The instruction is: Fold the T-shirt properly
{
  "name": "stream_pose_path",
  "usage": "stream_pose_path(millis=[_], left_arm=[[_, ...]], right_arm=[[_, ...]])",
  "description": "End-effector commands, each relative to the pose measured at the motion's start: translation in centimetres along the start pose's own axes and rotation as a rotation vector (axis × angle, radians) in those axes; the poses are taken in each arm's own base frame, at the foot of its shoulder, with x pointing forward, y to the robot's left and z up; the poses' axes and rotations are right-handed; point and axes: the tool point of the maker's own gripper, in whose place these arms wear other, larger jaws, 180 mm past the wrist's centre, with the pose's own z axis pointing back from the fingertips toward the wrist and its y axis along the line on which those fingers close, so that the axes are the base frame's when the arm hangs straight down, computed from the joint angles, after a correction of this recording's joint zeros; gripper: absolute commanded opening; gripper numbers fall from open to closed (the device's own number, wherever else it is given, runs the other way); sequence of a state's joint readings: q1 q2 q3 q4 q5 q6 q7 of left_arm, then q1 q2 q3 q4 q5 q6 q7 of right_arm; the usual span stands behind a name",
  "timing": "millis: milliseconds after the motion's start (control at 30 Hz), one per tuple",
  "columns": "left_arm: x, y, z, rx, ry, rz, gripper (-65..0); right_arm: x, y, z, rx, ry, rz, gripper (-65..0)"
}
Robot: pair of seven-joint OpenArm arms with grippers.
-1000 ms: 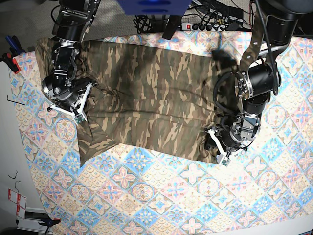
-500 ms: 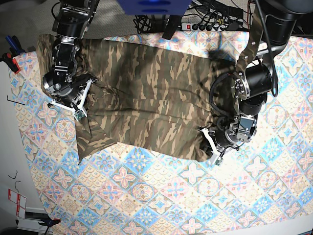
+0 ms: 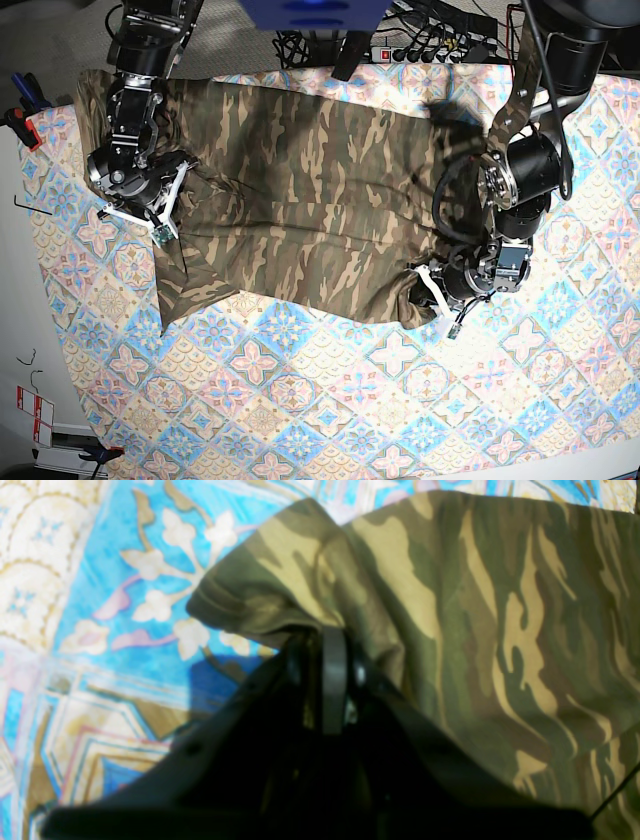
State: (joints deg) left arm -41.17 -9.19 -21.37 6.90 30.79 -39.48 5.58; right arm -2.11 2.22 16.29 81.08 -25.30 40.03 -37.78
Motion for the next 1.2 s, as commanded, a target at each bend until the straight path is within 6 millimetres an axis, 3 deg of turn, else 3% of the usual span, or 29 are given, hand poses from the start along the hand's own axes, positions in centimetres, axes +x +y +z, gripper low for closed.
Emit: stream_pose_path(millis=[0, 133, 300, 533, 700, 767, 933, 967, 1067, 1167], left_arm=[[3.0, 0.6, 0.4, 0.01, -0.056, -0.022, -61.4], [4.3, 2.4, 1.4, 0.075, -0.045, -0.076, -61.5], [5.4, 4.3, 4.3, 0.228, -0.049, -0.176, -61.5], [4.8, 2.4, 7.0, 0.352, -0.005, -0.369, -61.4], [3.6, 2.8, 7.4, 0.362, 0.012, -0.364, -61.4], [2.1, 3.2, 7.9, 0.371, 0.035, -0.359, -61.4], [3.6, 4.7, 10.5, 0.444, -0.028, -0.344, -60.8], [4.7, 4.9, 10.6, 0.451, -0.058, -0.327, -60.4], [6.1, 5.5, 9.9, 0.433, -0.078, -0.285, -49.8], [6.1, 6.7, 8.2, 0.377, -0.035, -0.236, -30.8]], right_arm=[[1.1, -1.0, 0.4, -0.025, -0.033, 0.004, -64.3], [1.1, -1.0, 0.4, -0.025, -0.034, 0.004, -64.6], [1.2, -1.0, 0.4, -0.025, -0.037, 0.004, -64.6], [2.2, -1.5, 1.0, -0.045, -0.061, 0.014, -64.6], [2.3, -1.6, 1.0, -0.048, -0.064, 0.012, -64.6], [2.3, -1.6, 1.0, -0.048, -0.064, 0.012, -64.6], [2.1, -1.6, 0.9, -0.045, -0.06, 0.009, -64.3], [2.1, -1.6, 0.9, -0.045, -0.058, 0.009, -64.3], [2.1, -1.6, 0.9, -0.045, -0.056, 0.009, -63.5], [2.1, -1.6, 0.9, -0.045, -0.056, 0.009, -56.8]])
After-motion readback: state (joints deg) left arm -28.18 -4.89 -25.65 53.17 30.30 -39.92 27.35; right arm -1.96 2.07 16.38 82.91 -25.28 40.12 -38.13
